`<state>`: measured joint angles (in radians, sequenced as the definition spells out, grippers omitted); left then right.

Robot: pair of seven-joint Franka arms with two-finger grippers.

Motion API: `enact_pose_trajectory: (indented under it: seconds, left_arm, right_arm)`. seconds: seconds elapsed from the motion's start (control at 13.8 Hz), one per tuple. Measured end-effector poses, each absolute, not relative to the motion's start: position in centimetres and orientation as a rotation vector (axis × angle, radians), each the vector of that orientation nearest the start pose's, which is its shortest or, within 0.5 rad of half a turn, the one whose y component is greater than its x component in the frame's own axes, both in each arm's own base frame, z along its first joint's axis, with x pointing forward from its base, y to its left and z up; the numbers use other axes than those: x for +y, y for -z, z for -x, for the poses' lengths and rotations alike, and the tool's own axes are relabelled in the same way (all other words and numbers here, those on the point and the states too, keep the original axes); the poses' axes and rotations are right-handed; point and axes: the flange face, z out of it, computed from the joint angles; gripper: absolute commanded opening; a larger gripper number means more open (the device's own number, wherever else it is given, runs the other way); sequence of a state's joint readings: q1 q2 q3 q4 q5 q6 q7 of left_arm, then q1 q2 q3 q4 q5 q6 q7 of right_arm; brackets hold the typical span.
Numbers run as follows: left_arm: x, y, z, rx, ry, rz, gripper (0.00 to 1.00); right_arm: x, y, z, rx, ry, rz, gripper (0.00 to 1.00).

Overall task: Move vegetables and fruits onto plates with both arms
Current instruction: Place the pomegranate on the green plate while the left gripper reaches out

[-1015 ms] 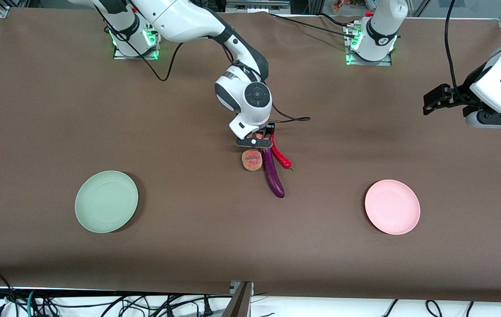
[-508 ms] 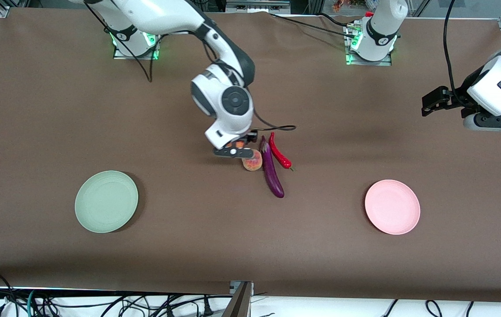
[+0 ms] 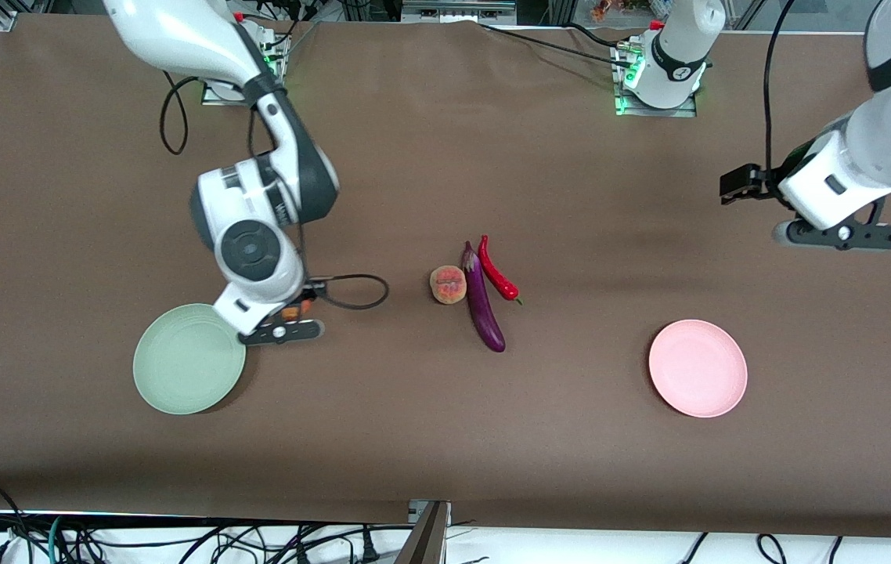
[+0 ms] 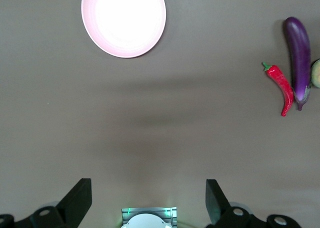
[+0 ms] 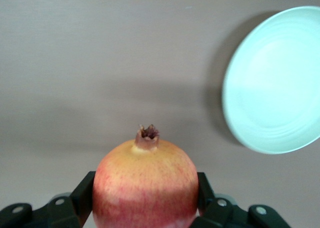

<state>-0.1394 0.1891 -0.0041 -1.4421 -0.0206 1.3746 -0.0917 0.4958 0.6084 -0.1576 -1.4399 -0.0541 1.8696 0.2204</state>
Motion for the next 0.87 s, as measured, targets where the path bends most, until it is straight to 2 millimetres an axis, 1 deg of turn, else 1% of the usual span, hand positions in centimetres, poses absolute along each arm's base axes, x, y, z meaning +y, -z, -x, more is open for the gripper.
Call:
enact_pose_trajectory:
  seconds: [0.07,0.22,0.36,0.44,0.51,0.58,0.65,0.87]
  left_arm:
    - [-8.8,-55.6,-58.2,0.087,-0.415,3.103,1.0]
    - [-9.4,-55.3,-58.2,0.099,-0.424,3.105,1.0]
    - [-10.5,-54.8,-58.5,0.069,-0.434,3.145,1.0]
    - [-11.1,-54.1,-58.9,0.011,-0.43,3.169,1.0]
    - [-11.8,-53.1,-59.5,-0.051,-0.431,3.181,1.0]
    - [-12.8,-51.7,-60.1,-0.104,-0.437,3.183,1.0]
    - [-14.3,-50.0,-60.7,-0.153,-0.446,3.173,1.0]
    - [-19.7,-44.2,-61.6,-0.326,-0.424,3.136,1.0]
  right_arm:
    - [21.5,-32.4,-66.2,-0.282,-0.216,3.289,0.42]
    - [15.3,-31.4,-68.3,-0.338,-0.197,3.251,0.43]
    - [9.4,-29.2,-69.8,-0.355,-0.185,3.237,0.43]
    - [7.0,-27.9,-70.3,-0.353,-0.177,3.235,0.43]
    - [5.2,-26.6,-70.6,-0.351,-0.174,3.235,0.43]
    - [4.0,-25.6,-70.8,-0.345,-0.171,3.236,0.43]
    - [3.5,-25.0,-70.9,-0.342,-0.17,3.237,0.43]
    - [3.6,-24.7,-71.0,-0.353,-0.15,3.236,0.44]
